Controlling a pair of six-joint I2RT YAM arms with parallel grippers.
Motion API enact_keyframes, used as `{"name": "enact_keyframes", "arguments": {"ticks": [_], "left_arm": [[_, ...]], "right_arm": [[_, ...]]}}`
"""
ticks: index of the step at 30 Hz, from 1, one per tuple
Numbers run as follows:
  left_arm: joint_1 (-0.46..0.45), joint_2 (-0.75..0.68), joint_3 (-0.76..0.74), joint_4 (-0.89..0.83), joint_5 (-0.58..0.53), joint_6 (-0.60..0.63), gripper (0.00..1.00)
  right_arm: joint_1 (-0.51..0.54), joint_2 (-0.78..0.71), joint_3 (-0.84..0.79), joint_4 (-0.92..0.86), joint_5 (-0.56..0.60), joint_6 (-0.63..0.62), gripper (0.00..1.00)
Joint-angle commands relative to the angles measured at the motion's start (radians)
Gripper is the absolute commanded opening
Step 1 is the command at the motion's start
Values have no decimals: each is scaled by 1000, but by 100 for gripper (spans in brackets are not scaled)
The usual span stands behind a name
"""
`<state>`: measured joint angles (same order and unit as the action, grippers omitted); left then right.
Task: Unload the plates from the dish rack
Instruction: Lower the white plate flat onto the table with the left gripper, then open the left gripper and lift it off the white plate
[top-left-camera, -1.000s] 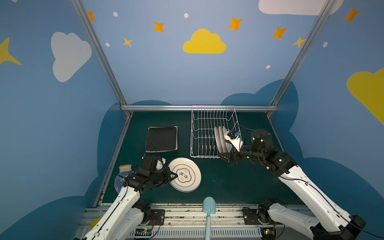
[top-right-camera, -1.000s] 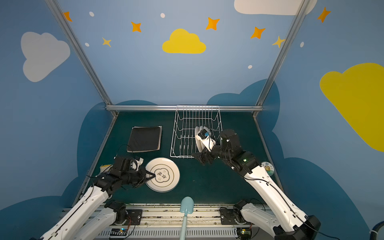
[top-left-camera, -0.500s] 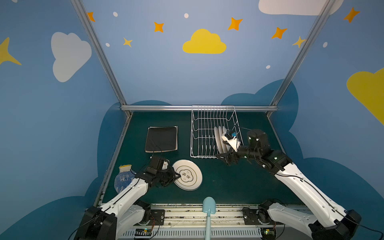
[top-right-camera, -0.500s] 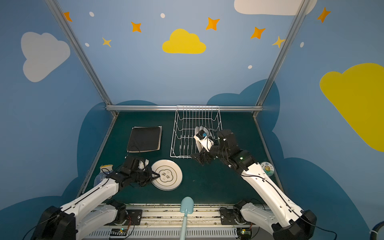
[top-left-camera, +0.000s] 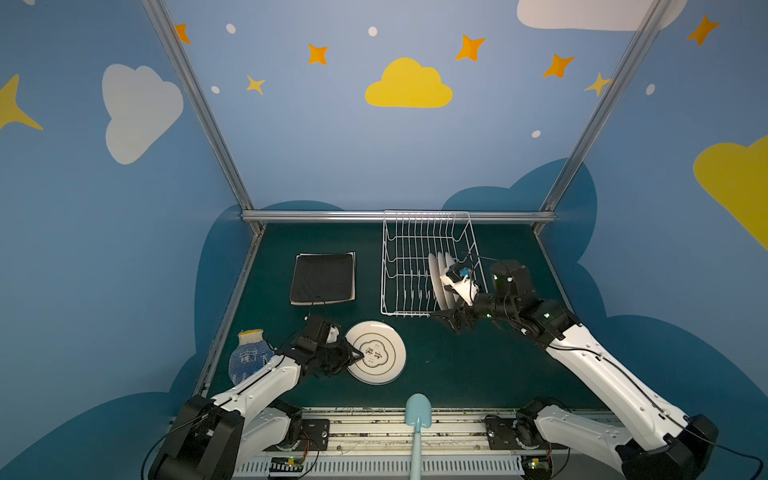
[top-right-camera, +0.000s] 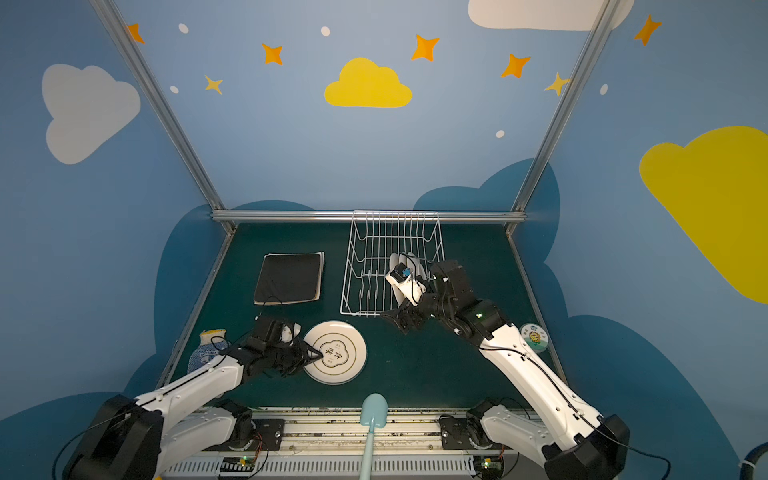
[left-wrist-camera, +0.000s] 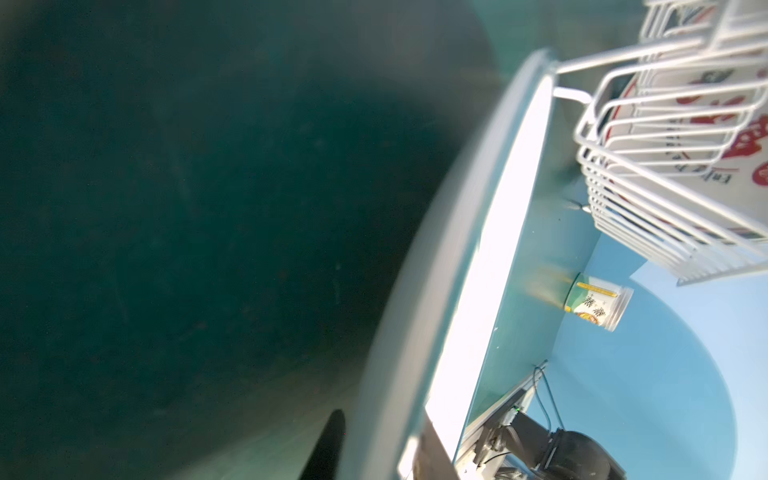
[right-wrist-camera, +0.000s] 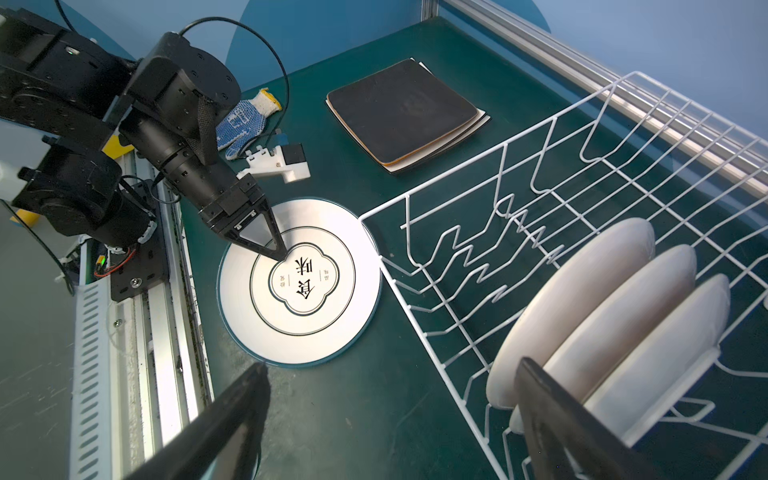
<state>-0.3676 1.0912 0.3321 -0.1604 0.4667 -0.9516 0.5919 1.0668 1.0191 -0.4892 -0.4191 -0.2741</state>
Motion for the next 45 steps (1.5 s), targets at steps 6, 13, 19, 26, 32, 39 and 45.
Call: {"name": "enact_keyframes", "arguments": {"ticks": [6,13,19,26,32,39,45], "left_arm": [[-3,-8,-16,8,-14,6,58],[-3,-22,-9,-47,-46,17,89],[-1,-25,9,-79,-71,29,100],[-14,33,53,-79,-68,42,100],[-38,135,144,-136,-61,97,100],[-40,142,165,-194,-93,92,100],[-39,122,175,-309,-145,122,100]], "right_arm": [[3,-19,-16,41,13,-6,91],[3,-8,-16,41,10,-13,91],[3,-8,-19,58,29,-8,91],[4,-25,-45,85,50,-20,91],[3,-42,-61,94,76,-25,91],[2,-51,-67,87,89,-57,91],[3,-38,-57,88,83,-60,91]]}}
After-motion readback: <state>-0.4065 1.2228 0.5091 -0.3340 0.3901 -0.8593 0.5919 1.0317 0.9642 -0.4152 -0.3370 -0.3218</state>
